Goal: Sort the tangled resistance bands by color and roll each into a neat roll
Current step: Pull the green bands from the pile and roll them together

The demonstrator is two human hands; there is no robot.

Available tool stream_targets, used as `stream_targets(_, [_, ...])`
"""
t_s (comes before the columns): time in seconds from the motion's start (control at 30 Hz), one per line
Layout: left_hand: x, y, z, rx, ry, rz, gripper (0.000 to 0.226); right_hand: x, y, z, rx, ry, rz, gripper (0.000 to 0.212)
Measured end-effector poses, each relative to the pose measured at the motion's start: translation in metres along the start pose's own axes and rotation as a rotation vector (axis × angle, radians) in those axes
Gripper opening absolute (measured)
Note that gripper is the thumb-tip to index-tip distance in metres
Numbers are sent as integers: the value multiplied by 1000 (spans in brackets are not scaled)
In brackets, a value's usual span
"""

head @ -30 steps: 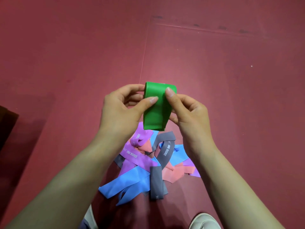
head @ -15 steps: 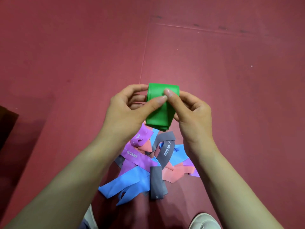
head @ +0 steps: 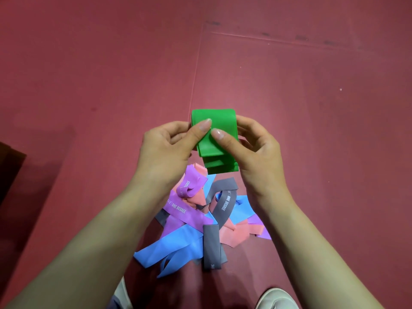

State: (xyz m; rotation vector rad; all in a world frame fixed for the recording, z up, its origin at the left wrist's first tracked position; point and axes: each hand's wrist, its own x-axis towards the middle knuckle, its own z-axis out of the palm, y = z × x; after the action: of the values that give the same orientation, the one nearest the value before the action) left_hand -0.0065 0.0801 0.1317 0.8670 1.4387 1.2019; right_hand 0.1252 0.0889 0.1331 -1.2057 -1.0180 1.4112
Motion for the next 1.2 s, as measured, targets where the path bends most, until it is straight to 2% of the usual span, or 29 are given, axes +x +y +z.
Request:
stream_targets(0.1, [0, -3, 1, 63, -28, -17, 48, 0, 0, 0, 31, 1, 4, 36])
stream_targets(0.27, [-1, -4, 3, 136, -68, -59, 46, 1, 1, 1, -40, 53, -78, 34])
stream_targets(0.37, [-1, -3, 6, 110, -64, -123, 46, 1, 6, 0, -197, 105, -120, 34])
stream_targets(0.5, [-2, -1, 8, 24, -63, -244, 73, -5, 16, 6, -578, 70, -302, 35])
stream_targets(0.57, [-3, -1, 7, 14, -55, -257, 65, -7, 19, 8, -665, 41, -381, 32])
stream_targets(0.7, [-2, -3, 5, -24, 21, -240, 34, -6, 22, 8, -694, 30, -420, 32])
stream_targets(0.77, [-2, -3, 5, -41, 45, -216, 30, -6, 21, 8, -695, 33, -431, 35])
stream_targets(0.87, [-2, -1, 5, -77, 79, -173, 30, -5, 22, 8, -718, 42, -454, 37])
stream_targets(1.03, [-3, 2, 4, -91, 114, -154, 39, -4, 25, 6, -728, 56, -446, 10])
stream_targets(1.2, [-3, 1, 3, -61, 101, -154, 54, -1, 25, 4, -741, 72, -469, 9])
